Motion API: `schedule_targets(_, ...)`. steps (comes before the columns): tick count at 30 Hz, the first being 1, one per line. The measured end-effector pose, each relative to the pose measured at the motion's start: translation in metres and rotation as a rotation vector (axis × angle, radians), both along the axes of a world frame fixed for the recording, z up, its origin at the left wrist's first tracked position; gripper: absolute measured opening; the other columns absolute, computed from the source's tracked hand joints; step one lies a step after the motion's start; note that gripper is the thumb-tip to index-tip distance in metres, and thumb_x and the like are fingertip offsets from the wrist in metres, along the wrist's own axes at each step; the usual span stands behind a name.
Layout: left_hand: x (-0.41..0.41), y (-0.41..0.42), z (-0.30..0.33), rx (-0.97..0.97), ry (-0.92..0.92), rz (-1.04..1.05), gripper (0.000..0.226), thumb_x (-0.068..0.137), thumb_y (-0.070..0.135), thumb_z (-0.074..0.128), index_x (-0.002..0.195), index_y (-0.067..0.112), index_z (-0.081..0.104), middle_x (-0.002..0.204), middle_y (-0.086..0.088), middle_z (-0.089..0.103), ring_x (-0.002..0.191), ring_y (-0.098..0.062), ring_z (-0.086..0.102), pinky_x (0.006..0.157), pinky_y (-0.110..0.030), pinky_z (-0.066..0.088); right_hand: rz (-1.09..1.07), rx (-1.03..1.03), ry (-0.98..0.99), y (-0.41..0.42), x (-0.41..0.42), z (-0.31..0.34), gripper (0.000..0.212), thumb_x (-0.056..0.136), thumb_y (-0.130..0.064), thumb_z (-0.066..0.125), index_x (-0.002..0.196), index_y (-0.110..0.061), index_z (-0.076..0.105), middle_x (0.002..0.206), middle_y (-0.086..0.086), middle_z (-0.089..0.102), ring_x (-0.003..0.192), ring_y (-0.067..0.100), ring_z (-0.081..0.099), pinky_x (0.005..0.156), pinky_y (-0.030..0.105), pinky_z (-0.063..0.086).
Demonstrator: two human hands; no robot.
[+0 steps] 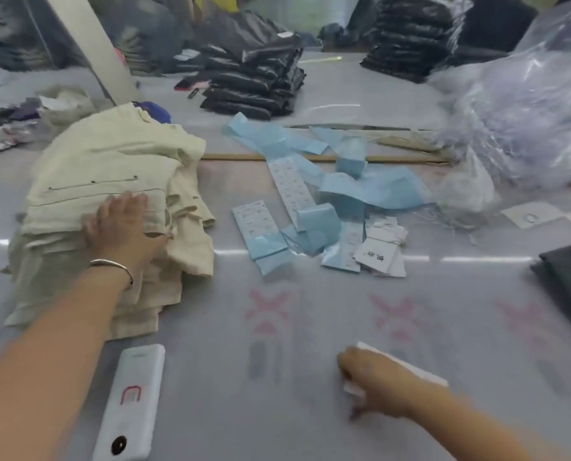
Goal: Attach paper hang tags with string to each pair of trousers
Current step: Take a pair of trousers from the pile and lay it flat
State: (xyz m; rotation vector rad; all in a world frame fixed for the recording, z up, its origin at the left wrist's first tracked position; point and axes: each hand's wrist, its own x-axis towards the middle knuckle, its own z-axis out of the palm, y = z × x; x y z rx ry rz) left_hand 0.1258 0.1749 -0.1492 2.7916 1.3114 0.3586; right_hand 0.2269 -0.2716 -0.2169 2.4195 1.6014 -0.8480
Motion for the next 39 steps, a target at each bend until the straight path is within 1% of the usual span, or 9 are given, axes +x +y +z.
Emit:
schedule_targets(4,-0.007,0.011,-0.009,0.102,-0.006,-0.072,0.089,0.071,0.062,0.073,0.145,0.025,0.039,0.155,-0.003,0.033,0.141,-0.028,0.026,0.113,-0.05,0.014,-0.07,0.152,0.035,0.059,0.016,0.0,0.042,0.081,-0.056,0.066,0.088,-0.02,0.045,0.104,0.006,0.052,0.096,0.022,0.049,0.068,0.026,0.025)
schedule_targets(10,-0.008,0.017,0.01,0.137,0.039,-0.126,0.09,0.063,0.069,0.074,0.138,0.027,0.049,0.143,-0.003,0.048,0.131,-0.029,0.04,0.109,-0.046,0.028,-0.128,0.192,-0.059,0.14,0.046,-0.006,0.042,0.096,-0.05,0.045,0.099,-0.01,0.057,0.116,0.013,0.05,0.106,0.029,0.045,0.088,0.038,0.036)
schedule_targets(16,-0.018,0.028,0.031,0.094,0.024,-0.253,0.092,0.061,0.065,0.079,0.141,0.032,0.046,0.146,0.002,0.045,0.134,-0.024,0.039,0.11,-0.044,0.03,-0.093,0.395,-0.142,0.174,0.046,-0.004,0.033,0.096,-0.045,0.048,0.105,-0.016,0.059,0.152,0.003,0.033,0.139,0.022,0.027,0.113,0.033,0.021)
schedule_targets(20,-0.029,0.05,0.046,0.068,-0.013,-0.247,0.119,0.05,0.079,0.07,0.151,0.04,0.02,0.16,0.004,0.013,0.148,-0.021,0.008,0.119,-0.048,0.007,-0.059,0.547,-0.101,0.19,0.025,0.003,0.023,0.096,-0.04,0.049,0.102,-0.019,0.057,0.126,-0.003,0.053,0.115,0.021,0.049,0.092,0.03,0.038)
schedule_targets(23,-0.03,0.069,0.051,-0.015,0.235,-0.238,0.117,0.06,0.083,0.062,0.154,0.037,0.009,0.162,0.006,0.009,0.15,-0.017,0.004,0.12,-0.048,0.004,-0.135,0.755,-0.041,0.214,0.013,0.02,0.01,0.094,-0.028,0.053,0.095,-0.019,0.058,0.093,-0.004,0.062,0.085,0.019,0.057,0.072,0.032,0.043)
schedule_targets(28,-0.029,0.079,0.045,-0.026,0.159,-0.326,0.091,0.074,0.068,0.064,0.149,0.024,0.037,0.156,-0.001,0.034,0.143,-0.017,0.029,0.118,-0.034,0.019,-0.253,0.968,-0.085,0.254,0.027,0.061,0.017,0.088,-0.003,0.057,0.098,-0.011,0.068,0.087,0.005,0.071,0.08,0.028,0.064,0.067,0.033,0.046)
schedule_targets(32,-0.032,0.089,0.055,-0.119,0.005,-0.377,0.078,0.072,0.062,0.04,0.137,0.021,0.055,0.141,-0.005,0.054,0.127,-0.027,0.05,0.104,-0.037,0.035,-0.538,1.065,-0.111,0.254,0.093,0.1,0.023,0.088,-0.002,0.047,0.094,-0.015,0.065,0.077,0.001,0.065,0.069,0.022,0.054,0.062,0.03,0.039)
schedule_targets(35,-0.026,0.097,0.055,-0.119,-0.023,-0.358,0.056,0.083,0.043,0.049,0.134,0.023,0.058,0.139,-0.004,0.056,0.126,-0.027,0.051,0.103,-0.037,0.035,-0.64,1.018,-0.127,0.241,0.133,0.116,0.028,0.084,-0.001,0.042,0.094,-0.016,0.064,0.077,0.002,0.065,0.067,0.021,0.054,0.061,0.031,0.043)
schedule_targets(39,-0.01,0.106,0.066,-0.16,0.033,-0.398,0.061,0.074,0.035,0.047,0.129,0.013,0.063,0.139,-0.013,0.055,0.132,-0.031,0.043,0.114,-0.038,0.028,-0.672,0.969,-0.102,0.228,0.142,0.117,0.028,0.083,-0.001,0.041,0.089,-0.018,0.062,0.077,0.0,0.064,0.064,0.015,0.053,0.059,0.028,0.041)
